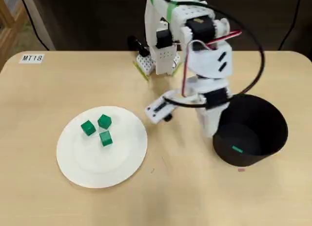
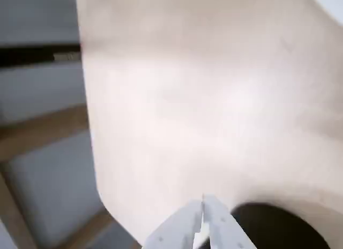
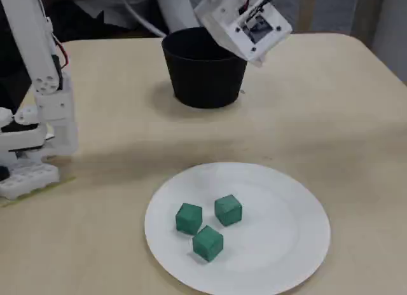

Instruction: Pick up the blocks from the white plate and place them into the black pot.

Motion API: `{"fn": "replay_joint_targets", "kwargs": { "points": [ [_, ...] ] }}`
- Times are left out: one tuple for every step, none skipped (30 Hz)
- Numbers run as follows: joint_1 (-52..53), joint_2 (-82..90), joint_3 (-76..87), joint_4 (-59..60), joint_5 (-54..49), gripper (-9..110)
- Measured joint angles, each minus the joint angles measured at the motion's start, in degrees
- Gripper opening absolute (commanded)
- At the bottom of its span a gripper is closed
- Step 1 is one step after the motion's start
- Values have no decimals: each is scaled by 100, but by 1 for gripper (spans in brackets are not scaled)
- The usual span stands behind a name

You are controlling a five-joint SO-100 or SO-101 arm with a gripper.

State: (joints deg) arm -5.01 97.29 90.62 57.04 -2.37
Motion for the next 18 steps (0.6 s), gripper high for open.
{"fn": "replay_joint_targets", "kwargs": {
  "points": [
    [290, -53, 0, -35, 141, -2],
    [545, -132, 0, -62, 290, -2],
    [791, -202, 0, -79, 457, -2],
    [1020, -281, 0, -88, 615, -2],
    [1230, -360, 0, -97, 791, -2],
    [1389, -413, 0, -105, 967, -2],
    [1538, -483, 0, -97, 1178, -2],
    [1670, -563, 0, -97, 1397, -2],
    [1775, -606, 0, -88, 1617, -2],
    [1863, -633, 0, -70, 1828, -2],
    [1942, -659, 0, -9, 2048, -2],
    [2021, -694, 0, 62, 2303, -2],
    [2101, -712, 0, 123, 2522, -2],
    [2180, -721, 0, 176, 2733, -2],
    [2268, -747, 0, 237, 2927, -2],
    [2355, -765, 0, 281, 3120, -2],
    [2426, -791, 0, 325, 3278, -2],
    [2487, -844, 0, 352, 3437, -2]
  ]
}}
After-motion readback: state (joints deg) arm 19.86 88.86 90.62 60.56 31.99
